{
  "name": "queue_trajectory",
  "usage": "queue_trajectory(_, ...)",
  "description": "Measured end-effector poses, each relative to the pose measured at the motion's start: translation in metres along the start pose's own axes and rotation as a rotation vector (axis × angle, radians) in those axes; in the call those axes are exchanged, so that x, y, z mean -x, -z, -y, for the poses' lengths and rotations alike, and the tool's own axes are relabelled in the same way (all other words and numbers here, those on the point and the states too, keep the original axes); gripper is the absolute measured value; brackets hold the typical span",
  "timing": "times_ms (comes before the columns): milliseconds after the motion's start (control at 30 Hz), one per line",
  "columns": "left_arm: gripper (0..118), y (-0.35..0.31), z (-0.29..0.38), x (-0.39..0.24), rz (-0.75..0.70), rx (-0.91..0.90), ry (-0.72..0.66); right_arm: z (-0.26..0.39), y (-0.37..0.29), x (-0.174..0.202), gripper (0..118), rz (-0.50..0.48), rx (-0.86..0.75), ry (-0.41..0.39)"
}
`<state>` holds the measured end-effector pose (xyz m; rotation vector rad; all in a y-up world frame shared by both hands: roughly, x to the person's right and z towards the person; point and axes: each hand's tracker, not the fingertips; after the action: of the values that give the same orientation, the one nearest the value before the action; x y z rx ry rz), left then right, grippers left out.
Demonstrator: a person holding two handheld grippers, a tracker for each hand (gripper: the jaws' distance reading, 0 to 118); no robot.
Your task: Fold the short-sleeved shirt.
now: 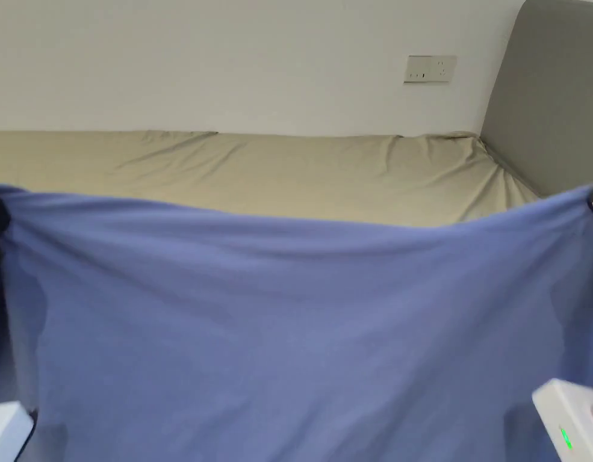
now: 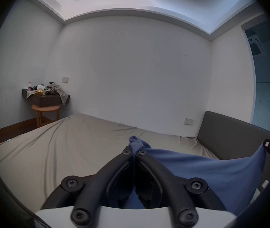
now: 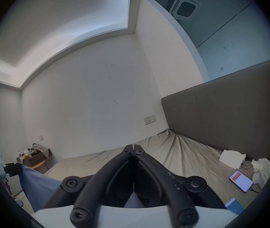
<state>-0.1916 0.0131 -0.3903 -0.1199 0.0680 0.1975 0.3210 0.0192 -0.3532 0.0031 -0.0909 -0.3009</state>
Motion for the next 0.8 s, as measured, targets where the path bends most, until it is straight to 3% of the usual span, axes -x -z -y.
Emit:
queue_trajectory(133,0,0.049,-0.021,-0.008,0.044,-0.049,-0.054,-0.013,0.063,0.009,0,-0.004,-0.01,-0.019)
queue_trajectory(233,0,0.082,-0.027,-0.015,0.042,-0.069,-0.031,-0.024,0.101,0.011,0,-0.01,-0.011,0.003)
queue_trajectory(333,0,0.113,-0.03,-0.018,0.041,-0.067,-0.014,-0.031,0.137,0.013,0,0.001,-0.009,-0.026)
queue_trajectory(700,0,0.202,-0.055,-0.033,0.029,-0.084,-0.044,-0.076,0.233,0.044,0,-0.024,-0.033,0.025)
queue_trajectory(800,0,0.22,-0.064,-0.037,0.012,-0.091,-0.037,-0.087,0.251,0.057,0,-0.016,-0.043,-0.02)
